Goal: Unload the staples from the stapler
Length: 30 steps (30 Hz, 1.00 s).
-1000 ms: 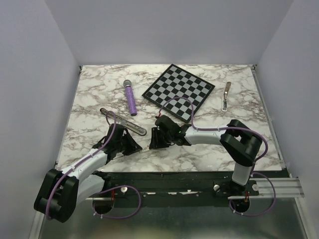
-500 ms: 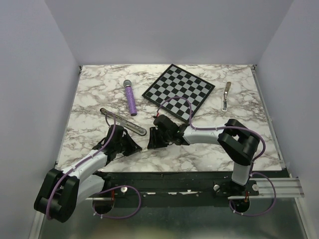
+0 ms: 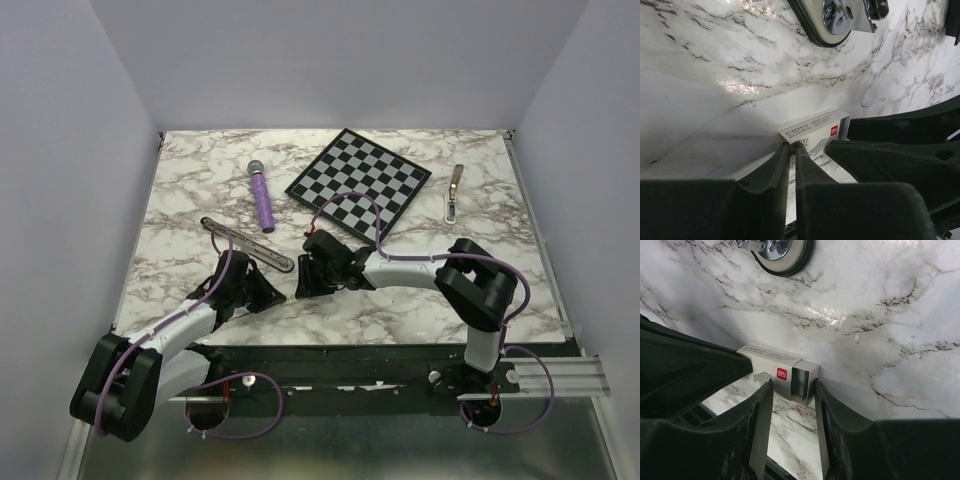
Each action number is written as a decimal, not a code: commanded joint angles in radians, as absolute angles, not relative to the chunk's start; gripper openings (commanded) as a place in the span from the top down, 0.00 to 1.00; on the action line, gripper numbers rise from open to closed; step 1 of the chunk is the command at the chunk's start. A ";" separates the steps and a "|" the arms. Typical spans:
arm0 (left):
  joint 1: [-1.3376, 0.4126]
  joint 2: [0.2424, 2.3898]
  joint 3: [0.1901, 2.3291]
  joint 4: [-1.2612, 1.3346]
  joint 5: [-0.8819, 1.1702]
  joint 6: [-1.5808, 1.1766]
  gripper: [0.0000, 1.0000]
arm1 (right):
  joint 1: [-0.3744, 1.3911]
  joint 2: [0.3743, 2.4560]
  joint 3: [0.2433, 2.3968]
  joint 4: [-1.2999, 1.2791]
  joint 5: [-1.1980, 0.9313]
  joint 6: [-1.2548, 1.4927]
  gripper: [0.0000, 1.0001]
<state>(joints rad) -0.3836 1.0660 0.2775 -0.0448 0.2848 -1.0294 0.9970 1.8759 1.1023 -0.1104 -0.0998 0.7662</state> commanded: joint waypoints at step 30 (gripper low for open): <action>-0.397 1.074 0.339 -0.121 0.248 -0.963 0.66 | 0.989 1.887 1.132 -0.147 -0.049 0.710 0.60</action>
<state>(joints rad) -0.3912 1.0626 0.3244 -0.1398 0.2501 -0.9707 0.9882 1.8717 1.1507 -0.1574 -0.0360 0.7136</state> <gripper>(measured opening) 0.347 0.405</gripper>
